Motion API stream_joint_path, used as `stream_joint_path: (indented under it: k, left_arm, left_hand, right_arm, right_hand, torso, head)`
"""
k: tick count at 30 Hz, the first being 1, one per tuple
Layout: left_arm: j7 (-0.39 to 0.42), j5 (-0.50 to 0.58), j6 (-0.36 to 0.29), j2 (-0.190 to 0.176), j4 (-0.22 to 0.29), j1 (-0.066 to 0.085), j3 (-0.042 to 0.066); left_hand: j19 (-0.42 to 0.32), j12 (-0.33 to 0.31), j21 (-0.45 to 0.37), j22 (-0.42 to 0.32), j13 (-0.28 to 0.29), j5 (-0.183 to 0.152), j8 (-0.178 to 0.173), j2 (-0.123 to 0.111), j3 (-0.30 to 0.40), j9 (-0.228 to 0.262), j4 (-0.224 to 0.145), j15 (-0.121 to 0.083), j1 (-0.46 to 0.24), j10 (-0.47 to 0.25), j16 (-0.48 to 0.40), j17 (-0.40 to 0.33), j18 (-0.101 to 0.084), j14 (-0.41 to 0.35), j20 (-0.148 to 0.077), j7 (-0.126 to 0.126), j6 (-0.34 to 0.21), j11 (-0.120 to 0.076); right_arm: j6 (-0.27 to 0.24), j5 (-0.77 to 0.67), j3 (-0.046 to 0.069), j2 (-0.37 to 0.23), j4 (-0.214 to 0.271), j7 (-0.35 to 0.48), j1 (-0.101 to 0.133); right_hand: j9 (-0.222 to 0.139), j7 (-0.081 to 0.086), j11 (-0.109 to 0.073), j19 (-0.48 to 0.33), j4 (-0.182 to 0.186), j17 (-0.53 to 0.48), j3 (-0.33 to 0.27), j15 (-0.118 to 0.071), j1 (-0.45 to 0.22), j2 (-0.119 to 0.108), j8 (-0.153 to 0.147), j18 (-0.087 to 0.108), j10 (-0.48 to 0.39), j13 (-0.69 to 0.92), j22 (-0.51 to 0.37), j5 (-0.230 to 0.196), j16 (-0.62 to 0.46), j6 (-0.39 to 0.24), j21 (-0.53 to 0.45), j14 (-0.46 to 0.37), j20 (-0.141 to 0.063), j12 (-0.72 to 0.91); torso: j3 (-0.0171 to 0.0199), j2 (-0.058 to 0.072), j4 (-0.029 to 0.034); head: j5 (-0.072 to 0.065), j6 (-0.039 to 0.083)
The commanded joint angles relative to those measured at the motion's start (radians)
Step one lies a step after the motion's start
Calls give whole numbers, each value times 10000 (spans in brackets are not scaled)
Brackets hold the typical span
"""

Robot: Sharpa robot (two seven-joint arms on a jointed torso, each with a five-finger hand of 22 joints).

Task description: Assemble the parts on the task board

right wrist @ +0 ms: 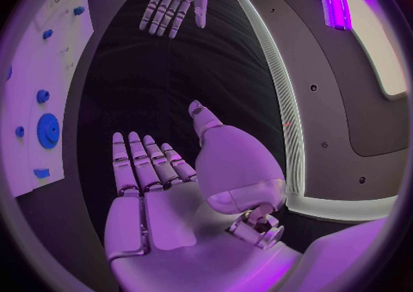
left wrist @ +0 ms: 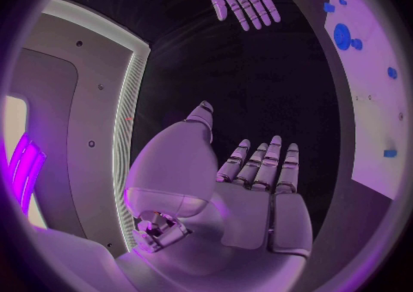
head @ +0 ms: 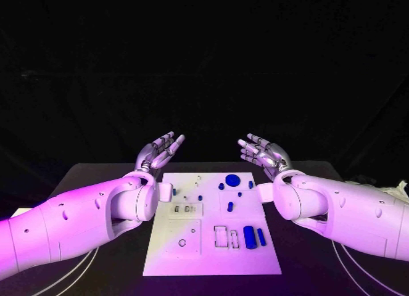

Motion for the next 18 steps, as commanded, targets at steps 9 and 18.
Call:
stream_joint_path:
  k: [9,18]
  left_arm:
    - [-51,-235,1041,53,-77,45,-4]
    - [87,-16,1103,-548,437,50,-2]
  left_hand:
    - [3288,283,1076,541,185,75,288,81,-58,160,51,85,753,2445,921,413,480,3597,112,1405,1779,302]
    - [5951,831,2337,984,378,69,410,41,-245,238,-101,-584,1081,5776,1736,903,992,5919,-55,1125,3409,-132]
  right_arm:
    - [3317,-1166,-169,276,-679,-1035,287]
    - [2093,-5225,-95,-208,-871,-1084,471]
  right_hand:
    - [261,1117,-382,3677,-1474,191,484,-509,1585,-142,390,914,4798,205,215,-167,369,4359,924,4959,70,475]
    - [299,973,-544,4175,-1770,199,766,-697,1524,-212,380,950,5482,201,195,-178,281,5699,1046,5628,-45,371]
  torso:
    - [-1,-2,-2]
    - [-17,341,119]
  head:
    - [1,-4]
    - [-218,5]
